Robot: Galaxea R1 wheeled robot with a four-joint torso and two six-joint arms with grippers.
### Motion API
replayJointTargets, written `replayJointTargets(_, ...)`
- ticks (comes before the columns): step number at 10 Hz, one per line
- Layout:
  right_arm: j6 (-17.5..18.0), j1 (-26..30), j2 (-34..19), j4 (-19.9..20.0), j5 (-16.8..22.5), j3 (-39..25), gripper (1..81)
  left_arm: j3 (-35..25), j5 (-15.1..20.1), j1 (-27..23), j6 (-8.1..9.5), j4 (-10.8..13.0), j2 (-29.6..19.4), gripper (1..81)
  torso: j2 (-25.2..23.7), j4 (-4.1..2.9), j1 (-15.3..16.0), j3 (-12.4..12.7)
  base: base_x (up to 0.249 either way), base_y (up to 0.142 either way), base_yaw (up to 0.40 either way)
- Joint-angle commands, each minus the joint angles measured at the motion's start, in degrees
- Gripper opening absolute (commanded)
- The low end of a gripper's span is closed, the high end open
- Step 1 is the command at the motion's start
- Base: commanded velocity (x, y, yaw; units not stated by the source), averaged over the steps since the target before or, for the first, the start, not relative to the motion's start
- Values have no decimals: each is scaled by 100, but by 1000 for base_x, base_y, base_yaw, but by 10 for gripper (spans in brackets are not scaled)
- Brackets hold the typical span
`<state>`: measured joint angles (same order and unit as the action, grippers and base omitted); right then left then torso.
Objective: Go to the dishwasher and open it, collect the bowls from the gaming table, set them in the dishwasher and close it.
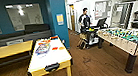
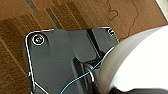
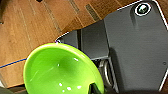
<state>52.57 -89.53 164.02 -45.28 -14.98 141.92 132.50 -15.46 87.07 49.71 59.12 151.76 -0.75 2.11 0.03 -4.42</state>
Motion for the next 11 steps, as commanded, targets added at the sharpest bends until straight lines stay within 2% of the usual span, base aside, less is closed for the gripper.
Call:
replayJointTargets(1, -1, 211, -60, -113, 145, -43, 10, 443, -45, -247, 56, -305, 83, 10, 0, 0, 0, 2, 0, 0, -400)
replayJointTargets(11, 8, 141, -52, -157, 118, 133, 10, 514, 8, -299, 56, -331, 250, 10, 0, 0, -2, 2, 0, 0, -400)
